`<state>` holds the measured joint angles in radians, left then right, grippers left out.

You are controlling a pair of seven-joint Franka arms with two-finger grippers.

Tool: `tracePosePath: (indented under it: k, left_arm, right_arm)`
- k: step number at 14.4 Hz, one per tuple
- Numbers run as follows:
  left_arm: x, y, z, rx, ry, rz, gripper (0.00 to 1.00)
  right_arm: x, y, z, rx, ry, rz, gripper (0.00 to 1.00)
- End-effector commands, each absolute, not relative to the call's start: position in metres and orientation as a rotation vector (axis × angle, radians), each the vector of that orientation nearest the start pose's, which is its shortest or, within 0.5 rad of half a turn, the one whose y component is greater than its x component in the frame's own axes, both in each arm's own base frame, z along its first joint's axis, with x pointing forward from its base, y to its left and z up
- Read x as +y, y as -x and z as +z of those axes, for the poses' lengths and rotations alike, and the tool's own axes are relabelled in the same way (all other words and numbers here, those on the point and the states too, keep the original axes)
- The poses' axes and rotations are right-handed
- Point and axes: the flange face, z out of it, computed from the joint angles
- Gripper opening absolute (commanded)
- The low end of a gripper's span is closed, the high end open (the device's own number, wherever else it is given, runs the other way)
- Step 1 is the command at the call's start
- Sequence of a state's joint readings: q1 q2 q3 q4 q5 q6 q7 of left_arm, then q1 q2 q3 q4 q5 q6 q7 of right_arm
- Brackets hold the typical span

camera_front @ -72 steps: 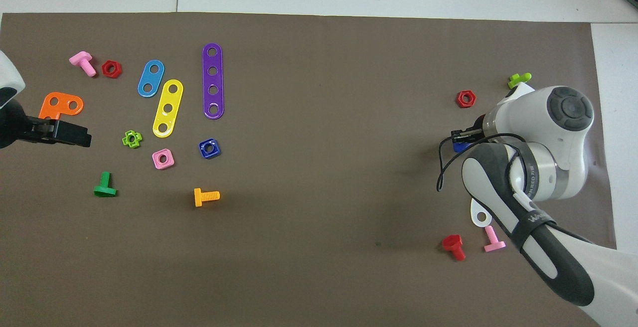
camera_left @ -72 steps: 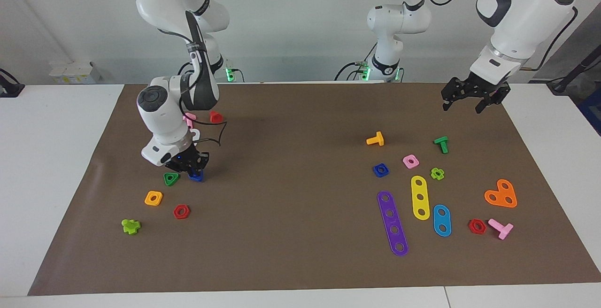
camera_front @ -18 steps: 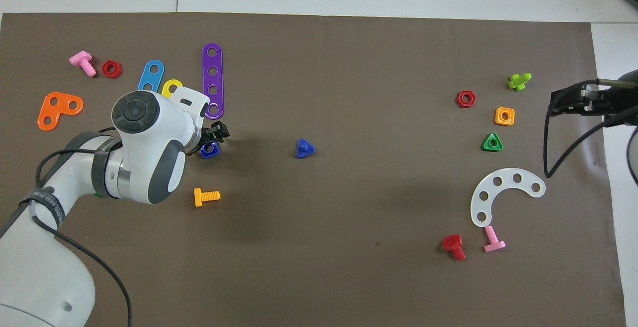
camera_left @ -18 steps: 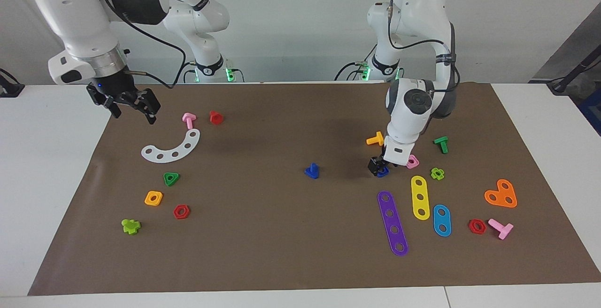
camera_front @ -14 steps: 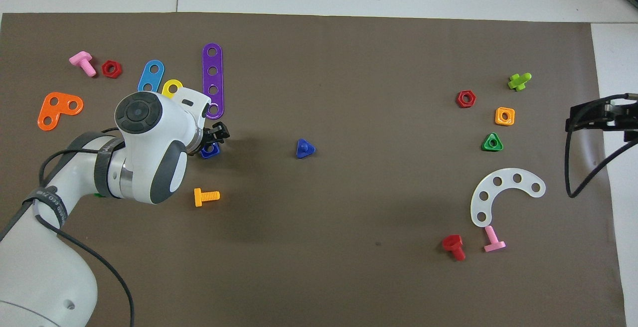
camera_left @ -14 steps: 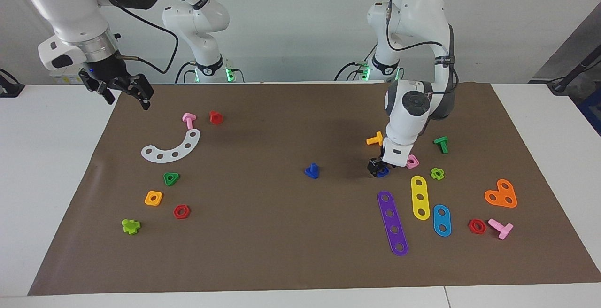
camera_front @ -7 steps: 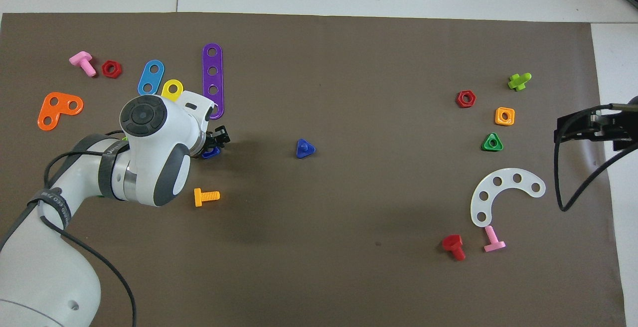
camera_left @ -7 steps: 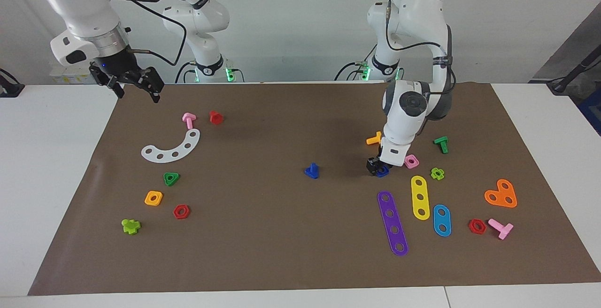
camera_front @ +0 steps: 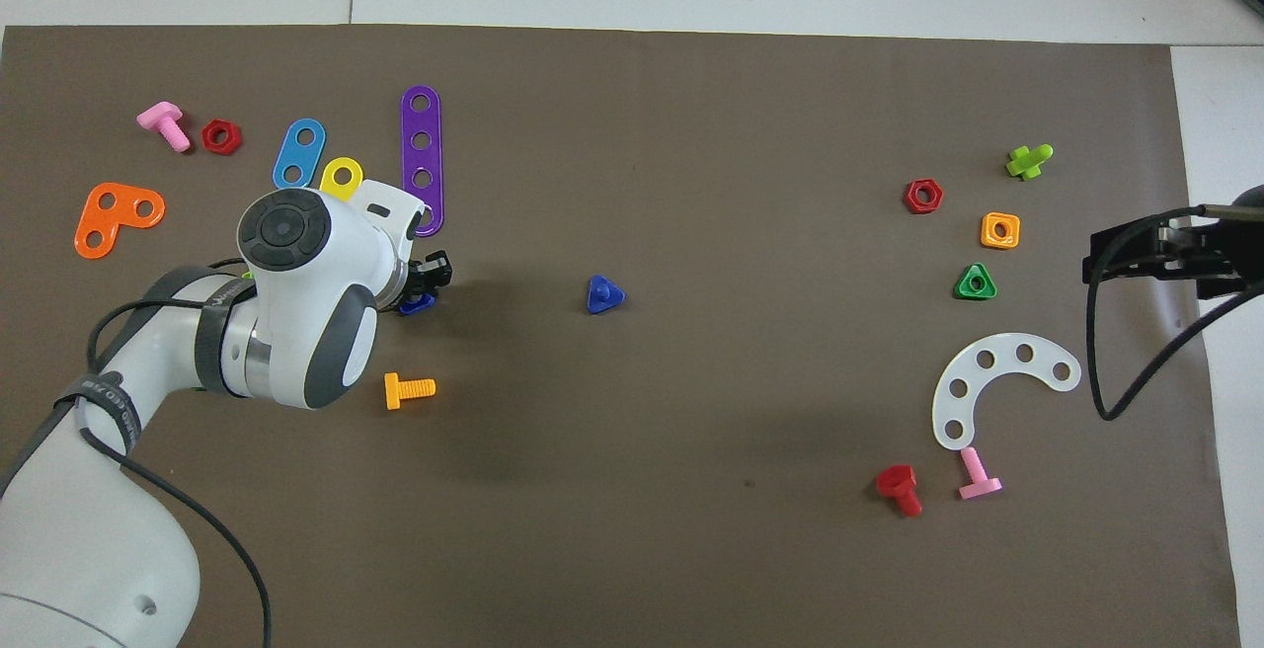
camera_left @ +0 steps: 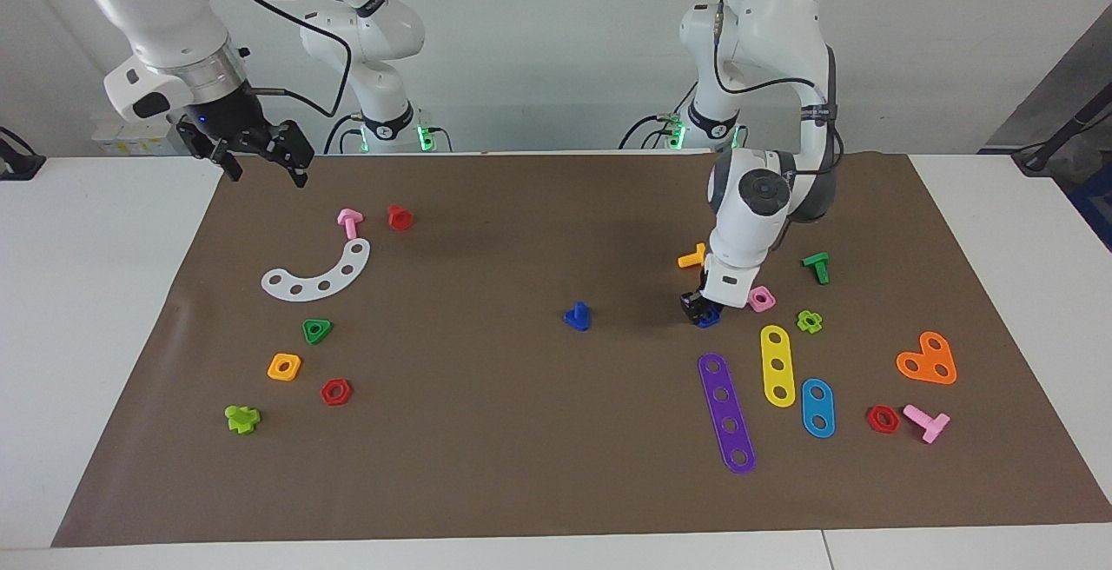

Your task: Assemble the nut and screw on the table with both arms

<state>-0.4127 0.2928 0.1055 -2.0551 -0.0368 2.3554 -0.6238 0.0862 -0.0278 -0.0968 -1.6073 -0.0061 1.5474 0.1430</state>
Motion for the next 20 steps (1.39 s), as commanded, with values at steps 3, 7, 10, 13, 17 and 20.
tracePosePath:
  k: [3, 7, 10, 13, 17, 20]
  left_arm:
    - [-0.180, -0.559, 0.299, -0.532, 3.100, -0.036, 0.36]
    - [-0.187, -0.577, 0.318, -0.515, 3.112, -0.080, 0.18]
    - [-0.206, -0.595, 0.343, -0.464, 3.096, -0.050, 0.13]
    - [-0.250, -0.600, 0.365, -0.373, 3.110, -0.048, 0.11]
    - [-0.310, -0.592, 0.385, -0.247, 3.140, -0.081, 0.11]
    - [-0.350, -0.588, 0.381, -0.163, 3.146, -0.068, 0.11]
  right_arm:
    - [-0.007, -0.539, 0.622, 0.229, 3.112, 0.041, 1.00]
    - [-0.015, -0.539, 0.623, 0.234, 3.113, 0.040, 1.00]
    - [-0.028, -0.538, 0.622, 0.268, 3.113, 0.042, 1.00]
    - [-0.029, -0.538, 0.622, 0.267, 3.128, 0.041, 1.00]
    - [-0.028, -0.538, 0.622, 0.271, 3.127, 0.044, 1.00]
    - [-0.027, -0.538, 0.623, 0.268, 3.118, 0.042, 1.00]
